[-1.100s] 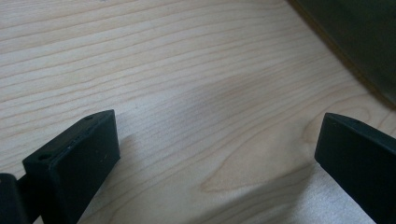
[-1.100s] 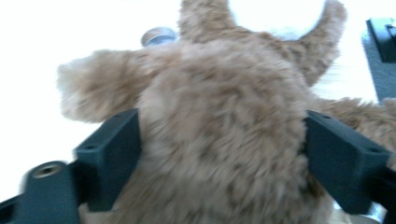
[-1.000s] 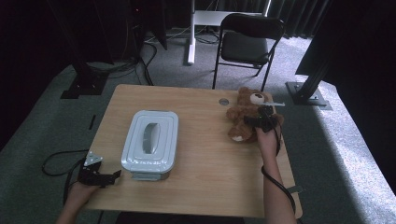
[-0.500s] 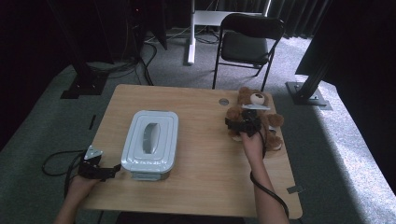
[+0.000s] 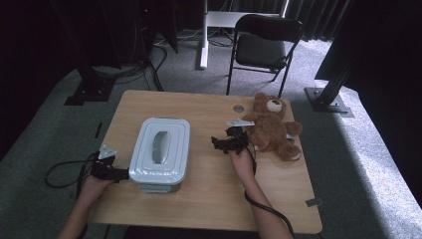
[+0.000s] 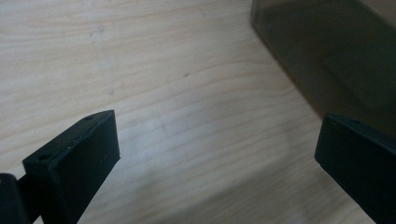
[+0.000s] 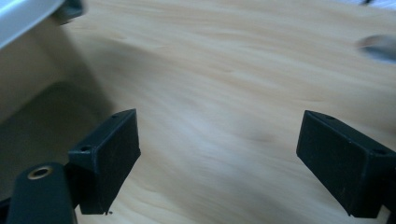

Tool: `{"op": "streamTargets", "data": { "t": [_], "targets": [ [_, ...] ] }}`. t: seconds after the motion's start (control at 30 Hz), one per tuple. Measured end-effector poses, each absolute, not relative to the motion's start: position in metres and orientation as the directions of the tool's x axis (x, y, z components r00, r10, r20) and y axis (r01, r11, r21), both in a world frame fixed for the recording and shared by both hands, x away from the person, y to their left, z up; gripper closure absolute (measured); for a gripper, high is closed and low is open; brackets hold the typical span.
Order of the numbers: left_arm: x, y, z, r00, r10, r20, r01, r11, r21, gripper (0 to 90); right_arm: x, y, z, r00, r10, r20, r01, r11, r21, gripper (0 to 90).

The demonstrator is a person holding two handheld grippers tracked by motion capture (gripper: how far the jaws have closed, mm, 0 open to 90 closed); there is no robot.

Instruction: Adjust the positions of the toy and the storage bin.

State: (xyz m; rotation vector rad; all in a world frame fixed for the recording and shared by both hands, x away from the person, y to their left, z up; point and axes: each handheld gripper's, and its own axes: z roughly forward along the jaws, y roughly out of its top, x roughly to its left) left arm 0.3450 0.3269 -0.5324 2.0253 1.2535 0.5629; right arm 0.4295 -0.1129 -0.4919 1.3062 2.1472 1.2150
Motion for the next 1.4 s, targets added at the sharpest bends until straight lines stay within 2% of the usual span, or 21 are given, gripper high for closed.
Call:
{"op": "streamTargets", "data": {
  "t": [0.17, 0.3, 0.43, 0.6, 0.9, 1.4],
  "targets": [
    [0.351, 0.32, -0.532, 0.454, 0.891, 0.002, 0.597, -0.306, 0.742, 0.5, 0.426, -0.086, -0.505, -0.532, 0.835, 0.137, 0.548, 0.217, 0.808, 12.4],
    [0.354, 0.312, -0.529, 0.461, 0.887, 0.031, 0.586, -0.331, 0.739, 0.5, 0.422, -0.069, -0.511, -0.554, 0.821, 0.138, 0.548, 0.235, 0.803, 12.0],
    [0.354, 0.304, -0.524, 0.468, 0.882, 0.054, 0.571, -0.349, 0.743, 0.5, 0.421, -0.062, -0.514, -0.572, 0.807, 0.15, 0.558, 0.248, 0.792, 12.1],
    [0.354, 0.299, -0.522, 0.473, 0.881, 0.035, 0.572, -0.336, 0.748, 0.5, 0.42, -0.059, -0.515, -0.584, 0.795, 0.163, 0.554, 0.244, 0.796, 12.0],
    [0.349, 0.268, -0.518, 0.51, 0.859, 0.05, 0.566, -0.378, 0.733, 0.5, 0.417, -0.064, -0.518, -0.583, 0.798, 0.152, 0.556, 0.257, 0.79, 12.1],
    [0.342, 0.219, -0.513, 0.537, 0.842, 0.056, 0.559, -0.405, 0.723, 0.5, 0.421, -0.112, -0.525, -0.609, 0.772, 0.182, 0.557, 0.253, 0.791, 12.5]
  ]
}}
